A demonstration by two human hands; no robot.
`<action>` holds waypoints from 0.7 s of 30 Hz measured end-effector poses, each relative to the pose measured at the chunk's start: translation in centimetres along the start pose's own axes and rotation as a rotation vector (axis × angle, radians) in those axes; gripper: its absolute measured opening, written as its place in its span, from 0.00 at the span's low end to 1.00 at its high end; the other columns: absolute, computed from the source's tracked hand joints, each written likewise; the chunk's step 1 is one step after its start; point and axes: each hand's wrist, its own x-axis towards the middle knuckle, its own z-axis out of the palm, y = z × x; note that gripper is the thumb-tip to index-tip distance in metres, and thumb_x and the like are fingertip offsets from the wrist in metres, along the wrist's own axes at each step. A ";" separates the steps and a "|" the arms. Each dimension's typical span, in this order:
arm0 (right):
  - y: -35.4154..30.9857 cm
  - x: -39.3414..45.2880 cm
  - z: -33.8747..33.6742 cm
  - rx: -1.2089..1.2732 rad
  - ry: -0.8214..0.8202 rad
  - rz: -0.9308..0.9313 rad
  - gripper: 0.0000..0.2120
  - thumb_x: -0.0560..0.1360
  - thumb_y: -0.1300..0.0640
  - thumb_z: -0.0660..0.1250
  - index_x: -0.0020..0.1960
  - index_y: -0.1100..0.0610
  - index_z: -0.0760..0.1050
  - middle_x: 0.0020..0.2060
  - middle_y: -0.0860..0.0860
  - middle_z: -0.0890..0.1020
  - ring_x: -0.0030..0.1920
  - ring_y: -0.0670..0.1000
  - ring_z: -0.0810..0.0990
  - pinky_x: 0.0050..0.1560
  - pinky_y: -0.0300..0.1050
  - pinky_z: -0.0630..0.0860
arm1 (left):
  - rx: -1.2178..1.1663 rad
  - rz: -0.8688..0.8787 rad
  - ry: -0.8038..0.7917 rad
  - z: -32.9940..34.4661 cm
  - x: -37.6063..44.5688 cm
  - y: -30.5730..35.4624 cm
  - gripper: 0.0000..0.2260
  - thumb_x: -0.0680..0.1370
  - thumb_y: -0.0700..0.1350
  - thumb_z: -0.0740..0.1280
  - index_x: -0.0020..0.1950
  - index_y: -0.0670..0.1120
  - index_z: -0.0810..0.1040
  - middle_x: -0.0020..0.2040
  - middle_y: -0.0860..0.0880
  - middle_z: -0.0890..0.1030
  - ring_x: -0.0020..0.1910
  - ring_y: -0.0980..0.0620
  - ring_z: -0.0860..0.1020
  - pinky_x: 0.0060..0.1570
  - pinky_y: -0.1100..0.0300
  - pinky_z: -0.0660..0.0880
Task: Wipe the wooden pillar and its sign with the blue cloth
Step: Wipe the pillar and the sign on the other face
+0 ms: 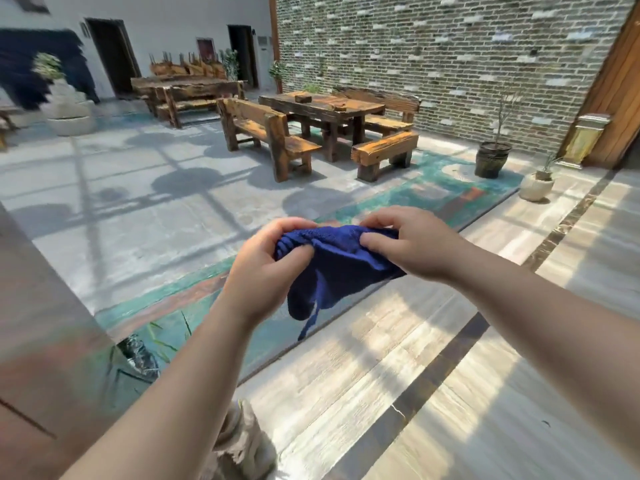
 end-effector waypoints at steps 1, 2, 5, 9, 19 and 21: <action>0.2 1.2 0.6 0.033 -0.011 -0.020 0.09 0.76 0.51 0.64 0.53 0.50 0.80 0.47 0.45 0.81 0.47 0.46 0.77 0.42 0.37 0.70 | -0.021 -0.022 0.042 -0.2 0.4 -0.2 0.11 0.70 0.39 0.65 0.47 0.53 0.80 0.41 0.56 0.84 0.42 0.57 0.80 0.44 0.62 0.76; 0.3 2.5 1.4 0.055 -0.020 -0.046 0.09 0.76 0.51 0.64 0.52 0.50 0.80 0.47 0.45 0.81 0.47 0.45 0.77 0.40 0.36 0.68 | -0.023 -0.039 0.081 -0.7 0.9 -0.5 0.11 0.70 0.39 0.65 0.47 0.54 0.80 0.41 0.55 0.84 0.42 0.56 0.80 0.44 0.61 0.77; -0.2 6.6 4.1 0.057 -0.039 -0.143 0.09 0.75 0.52 0.65 0.53 0.51 0.79 0.49 0.48 0.81 0.49 0.46 0.76 0.45 0.36 0.65 | -0.012 -0.043 0.148 -2.7 1.8 -1.7 0.11 0.70 0.39 0.65 0.45 0.55 0.80 0.41 0.54 0.84 0.41 0.55 0.80 0.44 0.61 0.77; -3.2 13.1 7.8 0.087 -0.097 -0.274 0.09 0.76 0.54 0.62 0.54 0.53 0.77 0.51 0.50 0.82 0.52 0.49 0.77 0.49 0.38 0.67 | -0.012 -0.015 0.322 -6.8 3.7 -3.2 0.10 0.69 0.39 0.65 0.46 0.51 0.78 0.38 0.55 0.83 0.39 0.57 0.79 0.41 0.63 0.76; -15.3 24.8 14.1 0.391 -0.137 -0.681 0.07 0.75 0.55 0.62 0.50 0.52 0.77 0.42 0.45 0.79 0.44 0.46 0.76 0.43 0.36 0.68 | 0.156 0.106 0.835 -15.7 4.7 0.0 0.09 0.71 0.36 0.65 0.47 0.48 0.77 0.40 0.52 0.81 0.38 0.58 0.78 0.39 0.66 0.75; -18.7 26.2 15.4 0.481 -0.199 -0.796 0.06 0.74 0.56 0.62 0.48 0.49 0.77 0.38 0.42 0.79 0.40 0.42 0.76 0.42 0.33 0.70 | 0.255 0.120 0.935 -17.3 4.0 1.1 0.09 0.73 0.33 0.65 0.47 0.47 0.77 0.40 0.52 0.80 0.37 0.61 0.77 0.39 0.68 0.73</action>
